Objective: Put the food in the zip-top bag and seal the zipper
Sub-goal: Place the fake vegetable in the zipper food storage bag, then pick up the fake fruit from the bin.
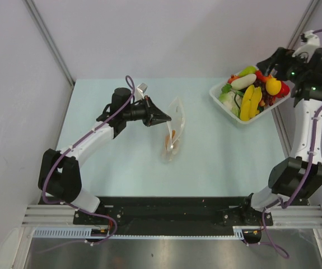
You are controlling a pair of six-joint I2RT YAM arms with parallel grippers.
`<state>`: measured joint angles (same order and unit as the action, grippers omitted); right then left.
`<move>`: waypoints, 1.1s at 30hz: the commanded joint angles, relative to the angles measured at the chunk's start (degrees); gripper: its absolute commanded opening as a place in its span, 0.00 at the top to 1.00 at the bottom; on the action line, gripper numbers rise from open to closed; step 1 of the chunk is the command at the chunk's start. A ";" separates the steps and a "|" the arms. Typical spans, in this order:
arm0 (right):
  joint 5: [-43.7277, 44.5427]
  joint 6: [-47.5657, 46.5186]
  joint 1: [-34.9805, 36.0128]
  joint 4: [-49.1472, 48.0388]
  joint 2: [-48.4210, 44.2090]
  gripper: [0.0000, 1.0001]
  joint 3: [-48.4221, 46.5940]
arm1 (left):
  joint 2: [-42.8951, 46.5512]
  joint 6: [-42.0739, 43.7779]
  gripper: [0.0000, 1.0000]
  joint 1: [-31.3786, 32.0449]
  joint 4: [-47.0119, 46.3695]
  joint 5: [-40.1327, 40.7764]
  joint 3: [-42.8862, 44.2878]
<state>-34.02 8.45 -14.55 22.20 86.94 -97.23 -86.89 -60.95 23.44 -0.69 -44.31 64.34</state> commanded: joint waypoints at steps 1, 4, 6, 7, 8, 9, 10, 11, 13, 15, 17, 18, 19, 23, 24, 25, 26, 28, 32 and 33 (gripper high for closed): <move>-5.95 -6.93 -8.56 3.88 6.65 0.03 -6.29 | 1.73 3.11 1.00 -0.33 1.64 0.90 2.90; -7.81 -16.42 -12.08 10.90 13.33 0.00 -12.53 | 1.38 3.73 1.00 -0.33 2.53 0.72 4.13; -7.64 -23.61 -13.66 14.96 18.93 0.00 -18.06 | 1.46 3.82 1.00 -0.33 2.62 1.07 4.22; -8.42 -25.57 -14.28 17.94 20.71 0.00 -19.91 | 1.38 3.73 1.00 -0.33 2.62 1.07 4.22; -8.43 -27.85 -14.63 19.54 22.30 0.00 -21.67 | 1.37 3.64 1.00 -0.33 2.54 1.07 4.22; -8.17 -29.52 -15.16 20.42 25.18 0.00 -24.03 | 1.46 3.64 1.00 -0.33 2.45 1.07 4.31; -7.82 -32.93 -15.16 21.13 26.34 0.00 -24.49 | 1.55 3.64 1.00 -0.33 2.45 1.16 4.13; -6.86 -34.54 -15.07 21.48 27.40 0.00 -24.93 | 1.64 3.73 1.00 -0.41 2.53 1.16 4.13; -4.84 -38.22 -14.64 20.88 29.94 0.00 -25.20 | 1.46 3.73 1.00 -0.41 2.97 0.99 4.04; -4.13 -40.26 -14.46 20.87 31.45 0.00 -25.55 | 1.11 3.73 1.00 -0.50 3.24 0.81 3.96; -4.21 -42.10 -14.37 21.22 33.82 0.00 -26.60 | 0.85 3.73 1.00 -0.59 3.06 0.55 3.78; -3.86 -42.46 -14.20 21.40 34.52 0.00 -27.04 | 0.85 3.82 1.00 -0.59 2.97 0.46 3.61; -3.08 -42.64 -13.93 21.05 35.75 0.00 -27.57 | 0.67 3.91 1.00 -0.68 3.23 0.37 3.69; -1.23 -42.81 -12.79 18.77 37.95 0.00 -28.10 | -0.03 3.82 1.00 -0.68 3.15 0.11 3.69; -0.79 -42.64 -12.61 18.15 38.39 0.00 -28.28 | -0.21 3.82 1.00 -0.68 3.15 0.11 3.69; -0.18 -42.46 -12.26 17.54 39.01 0.00 -28.54 | -0.21 3.91 1.00 -0.68 3.06 0.11 3.87; 0.18 -42.37 -12.00 17.18 39.36 0.00 -28.98 | -0.38 3.82 1.00 -0.68 3.24 0.02 3.87; 1.32 -41.67 -11.03 15.60 40.41 0.00 -29.16 | -0.65 3.91 1.00 -0.77 3.32 -0.07 3.96; 2.46 -40.09 -10.06 12.44 41.38 0.01 -29.24 | -0.91 4.26 1.00 -0.85 3.68 -0.07 4.13; 2.73 -39.91 -9.98 11.56 41.56 0.03 -29.24 | -0.82 4.26 1.00 -0.94 3.76 0.02 4.13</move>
<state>-33.04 -32.14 -25.54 39.22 127.55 -123.42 -87.46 -58.30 23.05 3.27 -43.72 66.13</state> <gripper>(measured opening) 0.992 0.006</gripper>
